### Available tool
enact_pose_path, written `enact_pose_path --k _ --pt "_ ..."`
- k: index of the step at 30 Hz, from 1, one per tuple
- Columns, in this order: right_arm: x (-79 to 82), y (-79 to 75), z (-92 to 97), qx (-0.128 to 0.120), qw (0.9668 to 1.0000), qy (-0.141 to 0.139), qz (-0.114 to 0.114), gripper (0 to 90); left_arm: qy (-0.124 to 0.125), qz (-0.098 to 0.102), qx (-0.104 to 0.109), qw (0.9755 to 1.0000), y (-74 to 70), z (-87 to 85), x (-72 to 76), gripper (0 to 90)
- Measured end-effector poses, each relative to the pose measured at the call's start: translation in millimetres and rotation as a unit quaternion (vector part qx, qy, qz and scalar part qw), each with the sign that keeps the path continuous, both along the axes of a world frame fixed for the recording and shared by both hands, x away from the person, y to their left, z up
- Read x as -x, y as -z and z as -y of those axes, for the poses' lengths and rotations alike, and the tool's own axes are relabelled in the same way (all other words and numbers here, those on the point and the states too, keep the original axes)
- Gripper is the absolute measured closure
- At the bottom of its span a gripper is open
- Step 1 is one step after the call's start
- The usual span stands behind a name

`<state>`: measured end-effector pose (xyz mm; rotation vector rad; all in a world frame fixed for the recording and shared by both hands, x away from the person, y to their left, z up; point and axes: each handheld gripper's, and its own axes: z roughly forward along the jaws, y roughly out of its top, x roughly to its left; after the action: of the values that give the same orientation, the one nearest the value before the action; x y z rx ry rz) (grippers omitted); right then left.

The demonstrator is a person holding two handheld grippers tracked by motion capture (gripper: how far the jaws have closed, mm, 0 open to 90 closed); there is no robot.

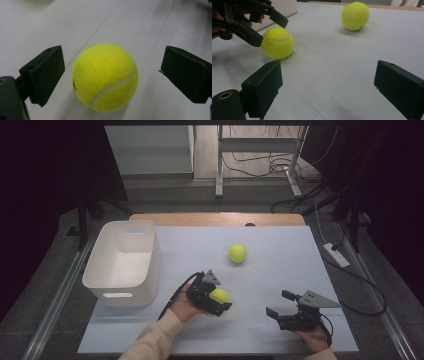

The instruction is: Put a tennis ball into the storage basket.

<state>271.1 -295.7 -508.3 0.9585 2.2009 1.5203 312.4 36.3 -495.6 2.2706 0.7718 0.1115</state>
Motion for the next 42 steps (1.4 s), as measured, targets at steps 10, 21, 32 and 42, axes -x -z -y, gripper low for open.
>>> enact_pose_path --k 10,21,32,42 --pt "-0.1 0.3 -0.1 -0.001 1.0000 0.001 0.000 8.2 -0.005 -0.009 -0.026 0.9996 9.9 3.9 -4.0 4.8" --pt "-0.6 0.3 0.5 -0.002 1.0000 0.002 0.000 8.2 -0.006 -0.001 -0.033 0.9994 14.7 5.8 -4.6 26.1" --pt "-0.3 0.1 0.8 -0.002 1.0000 0.002 0.000 8.2 0.000 0.008 -0.009 0.9999 4.9 -0.5 0.9 26.9" --pt "-0.2 0.1 0.7 -0.002 1.0000 0.002 0.001 8.2 -0.002 0.017 0.049 0.9987 -11.5 -11.9 7.5 26.9"
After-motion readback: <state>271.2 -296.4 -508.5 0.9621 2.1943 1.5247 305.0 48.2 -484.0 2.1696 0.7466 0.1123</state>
